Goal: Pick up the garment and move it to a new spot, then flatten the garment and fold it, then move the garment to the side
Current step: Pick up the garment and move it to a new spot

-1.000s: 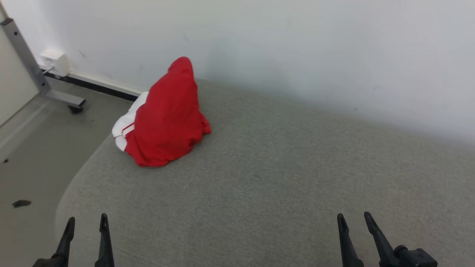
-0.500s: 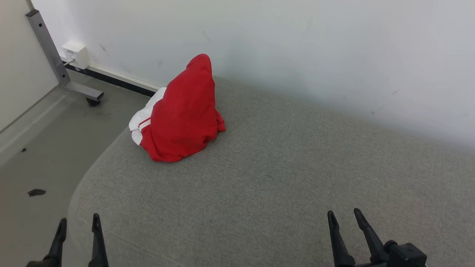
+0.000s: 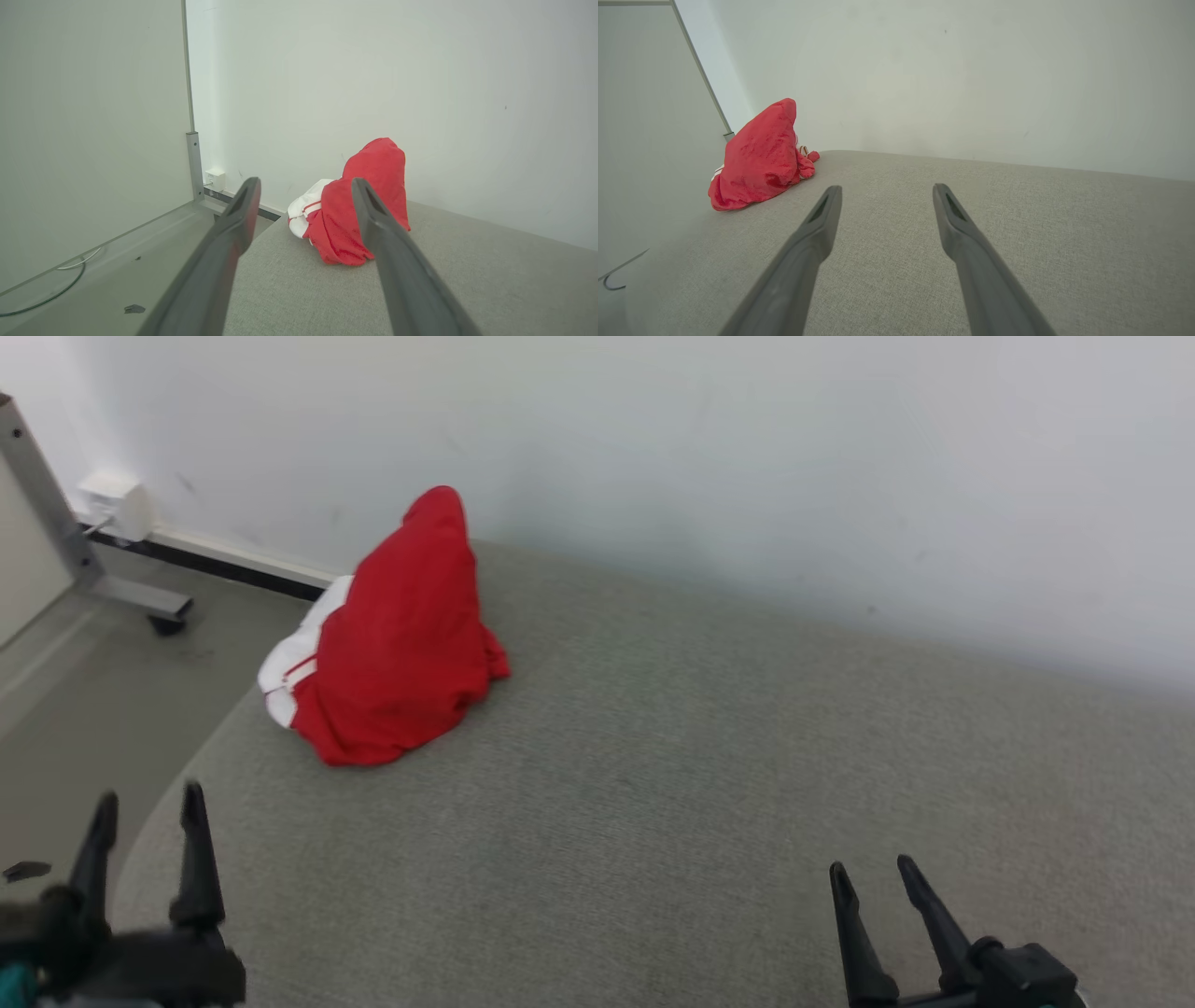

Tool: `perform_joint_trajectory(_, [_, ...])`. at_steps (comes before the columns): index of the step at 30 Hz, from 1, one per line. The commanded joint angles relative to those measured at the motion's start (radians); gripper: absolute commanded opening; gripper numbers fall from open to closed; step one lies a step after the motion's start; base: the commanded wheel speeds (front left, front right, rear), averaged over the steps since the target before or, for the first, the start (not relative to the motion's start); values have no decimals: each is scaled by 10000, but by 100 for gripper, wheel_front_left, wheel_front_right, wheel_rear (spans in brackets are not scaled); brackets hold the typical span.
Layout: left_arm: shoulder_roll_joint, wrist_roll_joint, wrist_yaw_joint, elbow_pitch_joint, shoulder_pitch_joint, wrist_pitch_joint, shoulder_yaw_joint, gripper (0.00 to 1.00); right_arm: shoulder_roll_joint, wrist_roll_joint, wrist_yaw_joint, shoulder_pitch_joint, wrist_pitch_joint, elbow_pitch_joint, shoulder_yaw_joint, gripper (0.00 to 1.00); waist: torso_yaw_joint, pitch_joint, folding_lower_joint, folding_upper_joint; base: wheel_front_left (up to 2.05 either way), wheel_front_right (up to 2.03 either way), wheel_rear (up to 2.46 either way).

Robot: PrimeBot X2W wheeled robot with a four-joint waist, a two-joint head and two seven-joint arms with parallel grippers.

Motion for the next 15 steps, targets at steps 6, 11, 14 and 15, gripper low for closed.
perform_joint_trajectory(6, [634, -610, -310, 453, -2046, 31, 213, 100, -30, -630, -21, -621, 99, -248, -360, 100, -1741, 1668, 1, 0, 0, 0, 0])
perform_joint_trajectory(11, [1533, -918, -474, 1002, -4051, 141, 370, 100, -30, -1103, -21, -1229, 224, -678, -566, 100, -2757, 2915, 1, 0, 0, 0, 0])
perform_joint_trajectory(14, [1967, -1092, -544, 1301, -4944, 236, 363, 100, -27, -1329, -21, -1385, 256, -871, -794, 100, -3119, 3398, 1, 0, 0, 0, 0])
perform_joint_trajectory(15, [2116, -1138, -571, 1422, -5216, 280, 337, 100, -24, -1362, -21, -1425, 268, -948, -833, 100, -3225, 3538, 1, 0, 0, 0, 0])
